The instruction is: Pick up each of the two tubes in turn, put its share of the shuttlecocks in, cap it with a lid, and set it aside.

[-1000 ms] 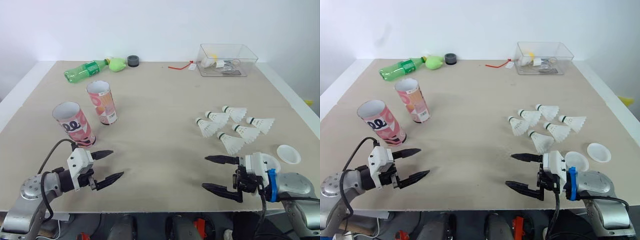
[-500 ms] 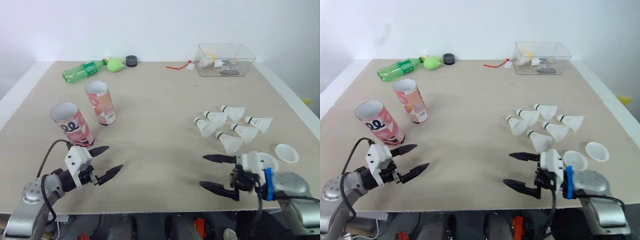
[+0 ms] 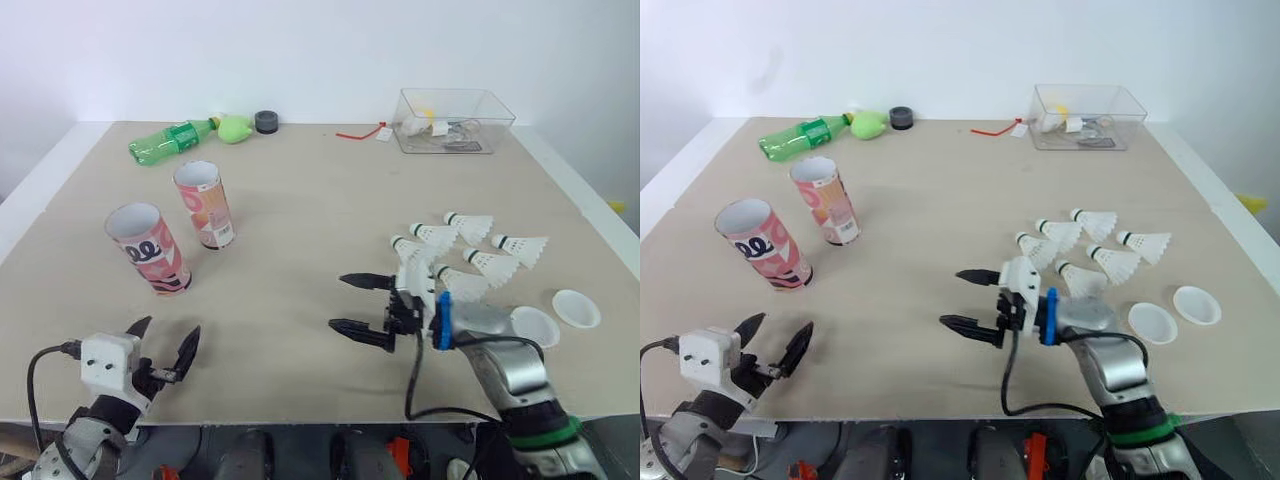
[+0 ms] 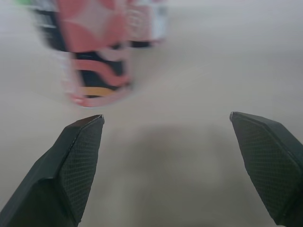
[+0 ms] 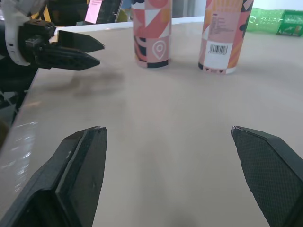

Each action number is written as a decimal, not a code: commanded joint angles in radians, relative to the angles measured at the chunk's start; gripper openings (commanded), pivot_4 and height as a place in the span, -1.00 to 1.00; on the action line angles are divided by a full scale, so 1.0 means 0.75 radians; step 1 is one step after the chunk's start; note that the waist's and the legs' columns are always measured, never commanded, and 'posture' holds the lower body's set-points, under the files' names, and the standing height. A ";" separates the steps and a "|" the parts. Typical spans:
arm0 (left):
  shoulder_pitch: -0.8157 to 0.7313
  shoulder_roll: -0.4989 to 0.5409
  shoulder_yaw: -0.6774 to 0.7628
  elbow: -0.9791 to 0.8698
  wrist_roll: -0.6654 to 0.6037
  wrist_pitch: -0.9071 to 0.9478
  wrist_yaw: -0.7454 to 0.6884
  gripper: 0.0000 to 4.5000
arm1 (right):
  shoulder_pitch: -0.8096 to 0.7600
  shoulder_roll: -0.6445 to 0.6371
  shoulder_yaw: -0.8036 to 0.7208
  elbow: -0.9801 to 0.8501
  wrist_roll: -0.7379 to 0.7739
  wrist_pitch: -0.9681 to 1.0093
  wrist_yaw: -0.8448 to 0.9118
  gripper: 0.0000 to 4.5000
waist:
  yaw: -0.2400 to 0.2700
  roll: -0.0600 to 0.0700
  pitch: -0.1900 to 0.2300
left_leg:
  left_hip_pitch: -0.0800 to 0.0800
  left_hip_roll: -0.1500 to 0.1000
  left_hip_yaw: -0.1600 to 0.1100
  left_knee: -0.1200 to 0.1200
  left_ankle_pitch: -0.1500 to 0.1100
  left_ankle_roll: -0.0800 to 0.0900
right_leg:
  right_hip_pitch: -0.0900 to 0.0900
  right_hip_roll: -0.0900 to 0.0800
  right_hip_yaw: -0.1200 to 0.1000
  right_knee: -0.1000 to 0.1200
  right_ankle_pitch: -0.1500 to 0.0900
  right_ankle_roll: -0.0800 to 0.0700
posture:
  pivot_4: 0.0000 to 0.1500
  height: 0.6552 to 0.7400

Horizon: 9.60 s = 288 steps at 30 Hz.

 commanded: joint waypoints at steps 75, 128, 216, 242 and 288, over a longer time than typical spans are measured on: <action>-0.943 0.715 -0.375 0.773 0.049 -0.116 -1.054 0.45 | 0.035 -0.153 -0.158 -0.132 0.077 -0.006 0.026 1.00 | -0.001 -0.002 0.000 | -0.001 0.001 0.015 -0.001 -0.003 -0.002 | -0.005 -0.006 0.002 0.000 0.007 -0.007 | 1.00 1.00; -1.764 0.358 -1.013 1.071 0.523 0.315 -1.266 0.45 | 0.425 -0.292 -0.753 -0.237 0.343 0.692 -0.544 1.00 | 0.001 0.000 -0.001 | -0.003 -0.004 0.015 0.012 -0.004 0.008 | 0.000 0.003 0.015 0.001 0.004 0.018 | 1.00 1.00; -1.796 0.315 -0.919 1.248 0.484 0.243 -1.337 0.43 | -0.224 -0.409 -0.499 -0.285 0.071 0.795 -0.398 0.99 | -0.002 0.000 -0.003 | -0.020 -0.008 0.028 0.022 -0.010 0.023 | -0.021 0.000 0.033 0.004 0.020 0.021 | 1.00 1.00; -1.810 0.301 -0.932 1.250 0.492 0.223 -1.349 0.43 | -0.033 0.049 -0.401 -0.233 0.001 0.790 -0.881 0.99 | -0.005 0.004 -0.003 | -0.020 -0.006 0.032 0.023 -0.003 0.023 | -0.024 0.006 0.037 0.006 0.023 0.031 | 1.00 1.00; -1.849 0.249 -0.889 1.314 0.448 0.269 -1.341 0.43 | -0.503 -0.529 -0.113 -0.051 -0.191 -0.499 0.311 -0.96 | -0.002 0.004 -0.001 | -0.020 -0.005 0.033 0.024 -0.003 0.024 | -0.023 0.006 0.038 0.002 0.028 0.025 | 1.00 1.00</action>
